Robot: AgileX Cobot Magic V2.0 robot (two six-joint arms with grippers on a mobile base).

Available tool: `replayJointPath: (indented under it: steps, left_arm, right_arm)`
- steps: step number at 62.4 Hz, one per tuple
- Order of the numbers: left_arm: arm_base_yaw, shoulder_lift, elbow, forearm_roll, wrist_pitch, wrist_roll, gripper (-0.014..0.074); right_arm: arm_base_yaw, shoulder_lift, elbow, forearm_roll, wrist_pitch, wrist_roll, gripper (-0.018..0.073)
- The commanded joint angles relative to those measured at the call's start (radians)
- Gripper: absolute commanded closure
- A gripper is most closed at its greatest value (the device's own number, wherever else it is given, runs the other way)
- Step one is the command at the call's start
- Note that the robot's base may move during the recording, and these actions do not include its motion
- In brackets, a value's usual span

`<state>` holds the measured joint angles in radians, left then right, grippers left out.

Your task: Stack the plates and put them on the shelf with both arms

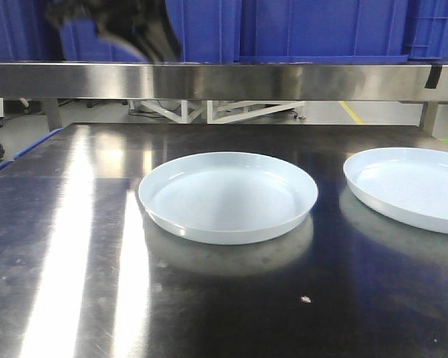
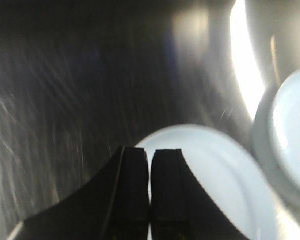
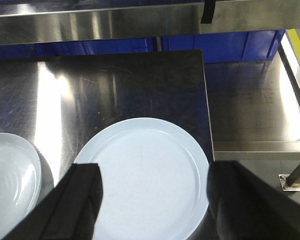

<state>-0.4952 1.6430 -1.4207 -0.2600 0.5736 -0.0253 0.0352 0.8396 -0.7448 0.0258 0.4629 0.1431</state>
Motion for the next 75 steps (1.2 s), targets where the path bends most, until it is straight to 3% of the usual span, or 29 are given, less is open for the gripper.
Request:
replayJointPath:
  steps: [1,12,25,34,46,75]
  left_arm:
    - [0.028,-0.122,-0.042,-0.008,-0.082,0.001,0.0496]
    - [0.124,-0.272,-0.042,-0.008,-0.085,0.001,0.0496]
    - [0.292,-0.457,-0.036,-0.008,-0.071,0.001,0.0496]
    - [0.370,-0.581,0.040,0.016,-0.086,0.001,0.0496]
    - [0.363,-0.717,0.233,0.049,-0.101,-0.004,0.0496]
    - [0.357,-0.994,0.771,0.033,-0.317,-0.030,0.0496]
  right_arm:
    - [-0.006,-0.004,-0.036,-0.004,-0.073,-0.006,0.0010]
    - [-0.006,-0.004,-0.036,-0.004,-0.073,-0.006,0.0010]
    - [-0.006,-0.004,-0.036,-0.004,-0.075,-0.006,0.0010]
    - [-0.006,-0.004,-0.036,-0.004,-0.078,-0.006,0.0010]
    - [-0.006,-0.004,-0.036,-0.004,-0.078,-0.006,0.0010]
    - [-0.006,-0.004,-0.036,-0.004,-0.062,-0.006,0.0010]
